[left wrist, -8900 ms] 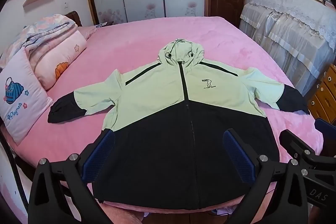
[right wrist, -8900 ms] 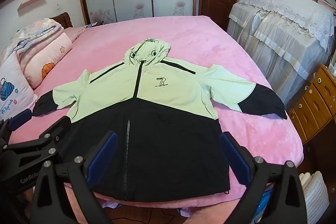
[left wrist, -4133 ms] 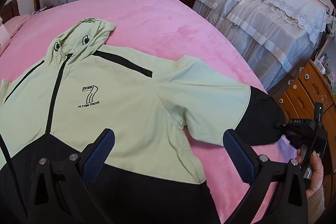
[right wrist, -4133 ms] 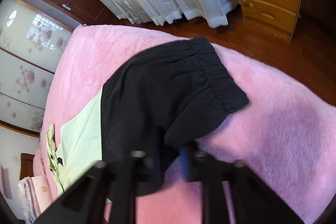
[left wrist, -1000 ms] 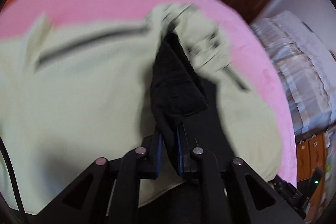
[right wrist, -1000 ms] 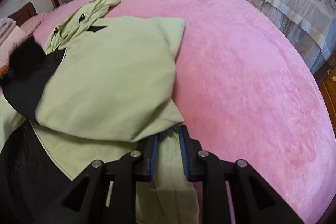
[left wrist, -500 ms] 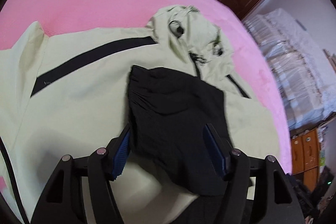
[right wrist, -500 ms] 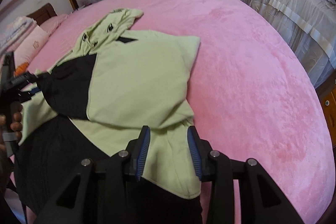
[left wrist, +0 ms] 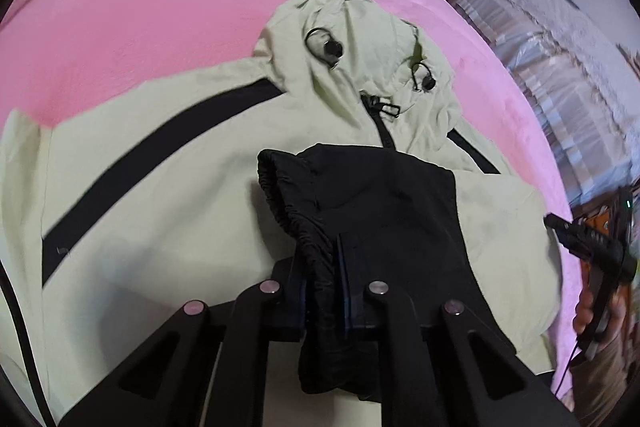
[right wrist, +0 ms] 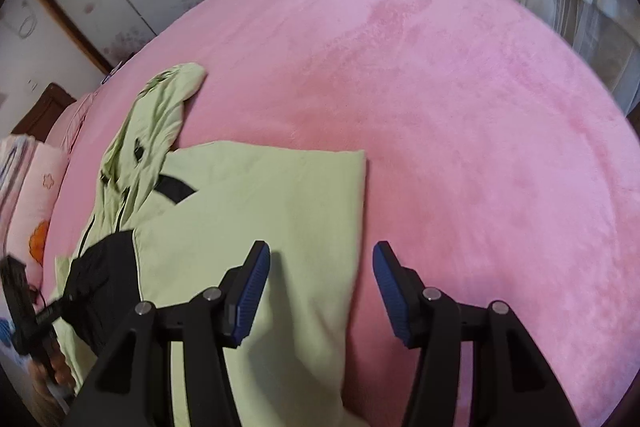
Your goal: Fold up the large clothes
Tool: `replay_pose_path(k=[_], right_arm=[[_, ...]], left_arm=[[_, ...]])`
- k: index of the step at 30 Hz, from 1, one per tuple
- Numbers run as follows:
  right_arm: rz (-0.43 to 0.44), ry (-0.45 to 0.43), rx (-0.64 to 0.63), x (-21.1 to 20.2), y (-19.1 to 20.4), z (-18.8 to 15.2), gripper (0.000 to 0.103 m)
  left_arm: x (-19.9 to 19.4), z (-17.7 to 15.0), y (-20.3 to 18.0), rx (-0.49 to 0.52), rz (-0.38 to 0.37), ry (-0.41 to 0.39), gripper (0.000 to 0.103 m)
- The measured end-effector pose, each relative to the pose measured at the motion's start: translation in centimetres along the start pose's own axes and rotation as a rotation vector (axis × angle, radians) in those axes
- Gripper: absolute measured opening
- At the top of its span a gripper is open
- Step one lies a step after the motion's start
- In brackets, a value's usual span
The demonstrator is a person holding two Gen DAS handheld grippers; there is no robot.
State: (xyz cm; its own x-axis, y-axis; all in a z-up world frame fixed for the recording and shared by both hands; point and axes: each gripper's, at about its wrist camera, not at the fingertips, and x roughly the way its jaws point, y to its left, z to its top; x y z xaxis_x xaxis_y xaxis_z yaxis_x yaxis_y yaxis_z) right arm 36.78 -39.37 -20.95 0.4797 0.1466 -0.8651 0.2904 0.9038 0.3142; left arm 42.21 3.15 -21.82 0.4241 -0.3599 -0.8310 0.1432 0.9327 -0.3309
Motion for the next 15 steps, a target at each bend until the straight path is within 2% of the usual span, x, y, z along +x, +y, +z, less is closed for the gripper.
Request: replay_pose_path(k=[2, 3, 4, 5, 6, 9, 12, 13, 14, 15], right_arm=[[-0.001, 0.04, 0.015, 1.9, 0.1, 0.4, 0.054], [-0.017, 0.023, -0.003, 2.1, 0.4, 0.4, 0.047], [-0.068, -0.015, -0.04, 2.0, 0.9, 0.4, 0.022], [-0.116, -0.041, -0.076, 2.0, 1.4, 0.5, 0.013], [-0.162, -0.051, -0.103, 2.2, 1.7, 0.5, 0.012], [-0.223, -0.034, -0.156, 3.0, 2.3, 0.2, 0.012], [-0.28, -0.05, -0.185, 1.6, 3.1, -0.2, 0.025], [-0.285, -0.063, -0.191, 0.9, 3.4, -0.4, 0.029], [-0.28, -0.078, -0.196, -0.1, 3.7, -0.6, 0.029], [-0.264, -0.093, -0.199, -1.3, 3.7, -0.8, 0.03]], left_arm=[[-0.5, 0.3, -0.8, 0.029, 0.03, -0.036, 0.008], [-0.8, 0.5, -1.0, 0.034, 0.045, -0.057, 0.008], [-0.9, 0.7, -1.0, 0.036, 0.056, -0.074, 0.008], [-0.9, 0.8, -1.0, 0.034, 0.067, -0.088, 0.008], [-0.4, 0.7, -0.6, 0.021, 0.09, -0.077, 0.008], [1.4, -0.3, 0.6, -0.015, 0.124, -0.004, 0.009], [0.8, -1.0, 0.8, -0.023, 0.132, -0.007, 0.015], [0.1, -1.2, 0.9, -0.026, 0.146, 0.005, 0.027], [-0.2, -1.2, 0.9, -0.026, 0.162, 0.009, 0.034], [-1.0, -1.2, 0.9, -0.022, 0.19, 0.005, 0.049]])
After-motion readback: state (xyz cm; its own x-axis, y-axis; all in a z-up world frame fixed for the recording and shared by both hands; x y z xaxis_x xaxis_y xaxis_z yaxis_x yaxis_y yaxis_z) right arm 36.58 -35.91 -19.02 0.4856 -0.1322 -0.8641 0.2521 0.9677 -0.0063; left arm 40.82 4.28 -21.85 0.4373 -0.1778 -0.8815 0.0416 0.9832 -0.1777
